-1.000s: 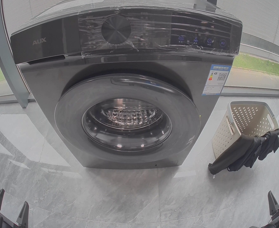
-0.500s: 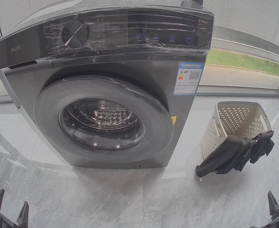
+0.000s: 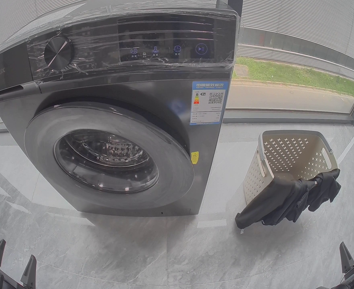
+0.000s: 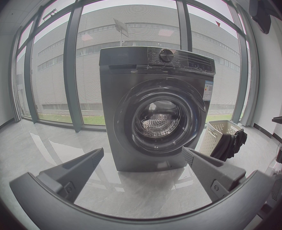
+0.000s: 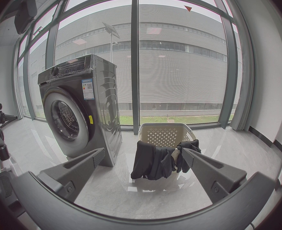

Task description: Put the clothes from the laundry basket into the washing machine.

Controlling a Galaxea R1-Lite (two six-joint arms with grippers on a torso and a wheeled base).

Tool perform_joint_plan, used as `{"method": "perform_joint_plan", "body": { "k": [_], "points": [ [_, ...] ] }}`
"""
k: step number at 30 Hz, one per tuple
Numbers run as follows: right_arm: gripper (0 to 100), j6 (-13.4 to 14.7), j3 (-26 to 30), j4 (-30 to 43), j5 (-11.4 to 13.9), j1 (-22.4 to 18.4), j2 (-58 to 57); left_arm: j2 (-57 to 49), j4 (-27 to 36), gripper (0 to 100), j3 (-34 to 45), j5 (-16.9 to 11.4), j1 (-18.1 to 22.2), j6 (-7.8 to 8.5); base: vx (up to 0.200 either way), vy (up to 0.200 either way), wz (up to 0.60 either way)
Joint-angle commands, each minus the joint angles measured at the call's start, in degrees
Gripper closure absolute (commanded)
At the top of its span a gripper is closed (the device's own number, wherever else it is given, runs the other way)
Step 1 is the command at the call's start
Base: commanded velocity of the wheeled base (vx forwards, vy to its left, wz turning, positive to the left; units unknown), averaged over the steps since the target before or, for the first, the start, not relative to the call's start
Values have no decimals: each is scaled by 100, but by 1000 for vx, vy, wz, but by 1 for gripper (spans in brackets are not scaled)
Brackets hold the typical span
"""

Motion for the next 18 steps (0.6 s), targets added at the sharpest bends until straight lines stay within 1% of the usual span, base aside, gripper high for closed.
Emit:
{"method": "perform_joint_plan", "body": {
  "k": [1, 9, 18],
  "points": [
    [0, -1, 99, -2, 1, 1, -6, -95, 0, 0, 101, 9, 5, -9, 200, 0, 0],
    [0, -1, 99, -2, 1, 1, -6, -95, 0, 0, 101, 0, -4, 0, 200, 0, 0],
    [0, -1, 99, -2, 1, 1, -6, -95, 0, 0, 101, 0, -4, 0, 0, 0, 0]
  ]
}}
